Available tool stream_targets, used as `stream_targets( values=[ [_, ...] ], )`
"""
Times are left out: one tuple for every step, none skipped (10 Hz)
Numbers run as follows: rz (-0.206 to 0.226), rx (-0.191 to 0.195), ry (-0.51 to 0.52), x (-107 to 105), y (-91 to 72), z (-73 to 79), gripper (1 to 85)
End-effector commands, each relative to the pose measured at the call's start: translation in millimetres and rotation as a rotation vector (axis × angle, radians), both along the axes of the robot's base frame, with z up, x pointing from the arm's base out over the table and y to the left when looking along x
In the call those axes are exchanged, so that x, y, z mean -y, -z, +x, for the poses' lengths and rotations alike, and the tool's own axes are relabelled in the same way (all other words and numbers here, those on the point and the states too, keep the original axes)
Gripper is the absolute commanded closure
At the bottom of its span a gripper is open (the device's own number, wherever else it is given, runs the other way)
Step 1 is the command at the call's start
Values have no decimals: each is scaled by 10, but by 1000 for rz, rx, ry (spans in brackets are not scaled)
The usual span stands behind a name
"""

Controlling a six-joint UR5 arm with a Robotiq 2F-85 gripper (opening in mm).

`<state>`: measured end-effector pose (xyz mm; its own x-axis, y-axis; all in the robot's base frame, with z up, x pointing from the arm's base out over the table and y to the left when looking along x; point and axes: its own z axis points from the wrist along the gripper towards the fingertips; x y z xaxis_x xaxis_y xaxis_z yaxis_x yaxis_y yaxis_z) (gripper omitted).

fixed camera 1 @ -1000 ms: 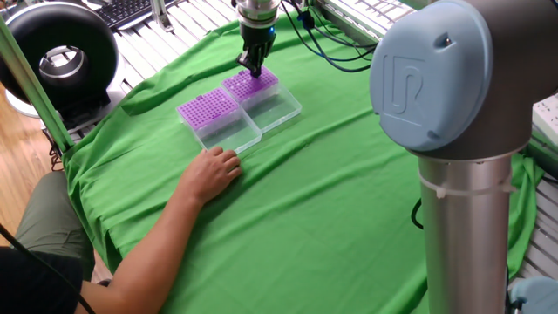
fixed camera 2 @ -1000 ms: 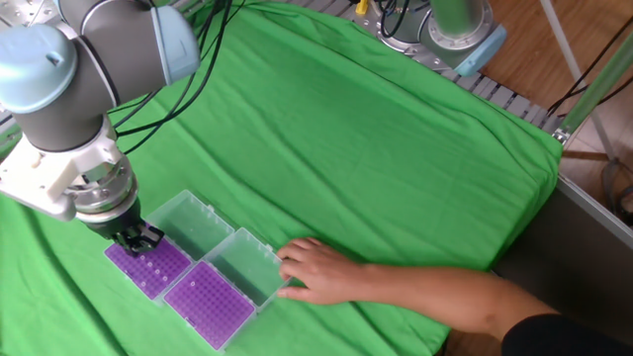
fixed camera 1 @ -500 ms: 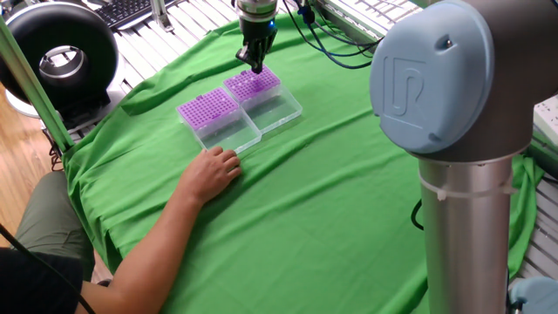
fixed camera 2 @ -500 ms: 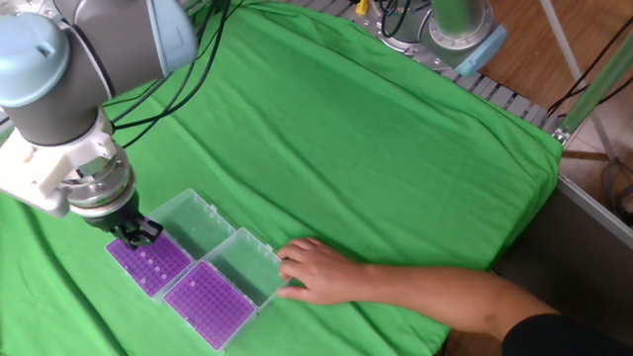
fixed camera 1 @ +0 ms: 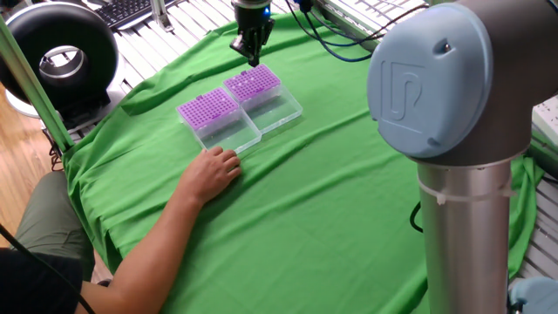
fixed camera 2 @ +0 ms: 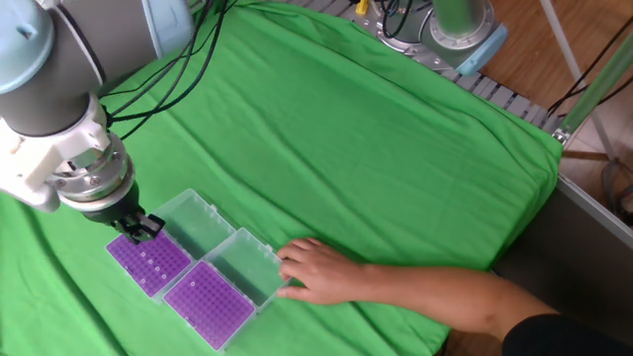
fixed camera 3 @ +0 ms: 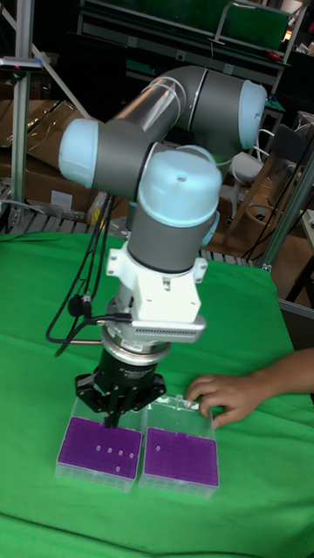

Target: Insert a small pipette tip into the holder for small pipette tips

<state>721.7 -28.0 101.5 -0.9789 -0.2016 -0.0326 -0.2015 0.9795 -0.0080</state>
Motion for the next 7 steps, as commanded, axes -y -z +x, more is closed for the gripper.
stream_targets(
  values=[
    [50, -9, 65, -352, -130, -30, 847],
    [52, -6, 82, -462, -115, -50, 847],
    [56, -5, 96, -541, -107, -63, 847],
    [82, 9, 112, -664, -71, -37, 847],
    [98, 21, 126, -754, -24, -13, 847],
    [106, 29, 145, -823, 25, -11, 847],
    [104, 29, 157, -851, 51, -29, 847]
  ],
)
